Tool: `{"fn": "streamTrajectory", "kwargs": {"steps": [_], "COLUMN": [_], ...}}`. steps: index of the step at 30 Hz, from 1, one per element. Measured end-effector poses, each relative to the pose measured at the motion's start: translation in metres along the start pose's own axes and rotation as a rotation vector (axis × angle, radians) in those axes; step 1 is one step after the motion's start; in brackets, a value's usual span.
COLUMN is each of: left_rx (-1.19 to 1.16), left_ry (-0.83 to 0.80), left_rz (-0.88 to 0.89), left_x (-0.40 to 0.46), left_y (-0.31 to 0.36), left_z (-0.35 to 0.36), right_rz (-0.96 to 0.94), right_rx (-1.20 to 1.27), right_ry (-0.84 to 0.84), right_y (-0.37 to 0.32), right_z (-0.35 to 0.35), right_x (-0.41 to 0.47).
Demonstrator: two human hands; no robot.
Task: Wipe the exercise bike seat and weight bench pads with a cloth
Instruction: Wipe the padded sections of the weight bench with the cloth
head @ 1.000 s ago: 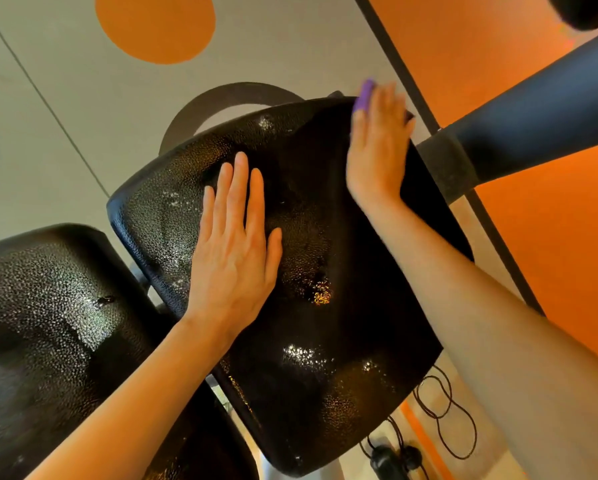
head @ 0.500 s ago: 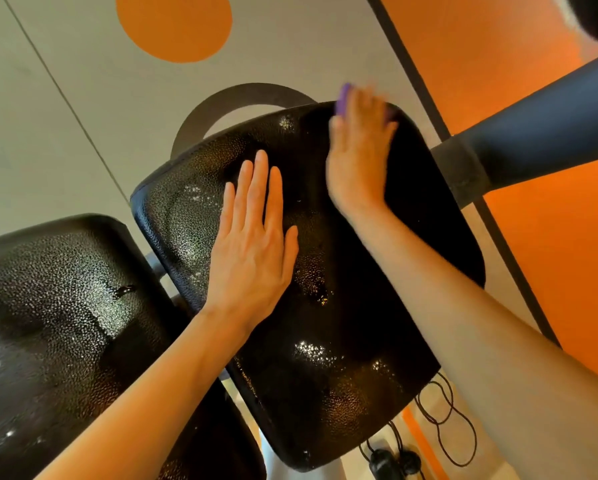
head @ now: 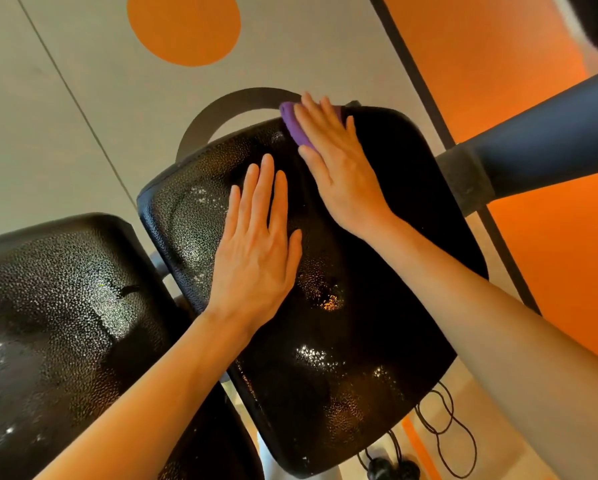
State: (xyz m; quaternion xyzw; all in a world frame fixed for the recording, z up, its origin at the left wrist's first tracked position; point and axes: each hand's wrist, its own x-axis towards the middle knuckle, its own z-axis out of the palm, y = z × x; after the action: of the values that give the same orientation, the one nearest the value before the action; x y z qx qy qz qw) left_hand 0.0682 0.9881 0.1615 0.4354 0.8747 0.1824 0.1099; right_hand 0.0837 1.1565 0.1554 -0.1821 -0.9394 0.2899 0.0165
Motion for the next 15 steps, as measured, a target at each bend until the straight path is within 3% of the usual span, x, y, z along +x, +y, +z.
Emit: {"fn": "streamTrajectory", "kwargs": {"steps": [4,7,10,15], "left_rx": [-0.053,-0.047,-0.005,0.042], "left_ry": [0.022,0.044,0.043,0.001], "left_rz": [0.031,-0.061,-0.161,-0.255], "left_x": [-0.008,-0.028,-0.049,-0.067], "left_y": [-0.006,-0.021,-0.042,-0.064], "left_z": [-0.013,-0.026,-0.036,-0.039], "right_rz": [0.159,0.145,0.032,-0.075], "right_rx": [0.216,0.321,0.229,0.02], "right_ry": [0.063,0.024,-0.04,0.013], "right_y": [-0.01,-0.02,-0.024,-0.02], "right_z": [-0.006,-0.006,0.001,0.015], "right_x": [0.008,0.014,0.02,0.012]}}
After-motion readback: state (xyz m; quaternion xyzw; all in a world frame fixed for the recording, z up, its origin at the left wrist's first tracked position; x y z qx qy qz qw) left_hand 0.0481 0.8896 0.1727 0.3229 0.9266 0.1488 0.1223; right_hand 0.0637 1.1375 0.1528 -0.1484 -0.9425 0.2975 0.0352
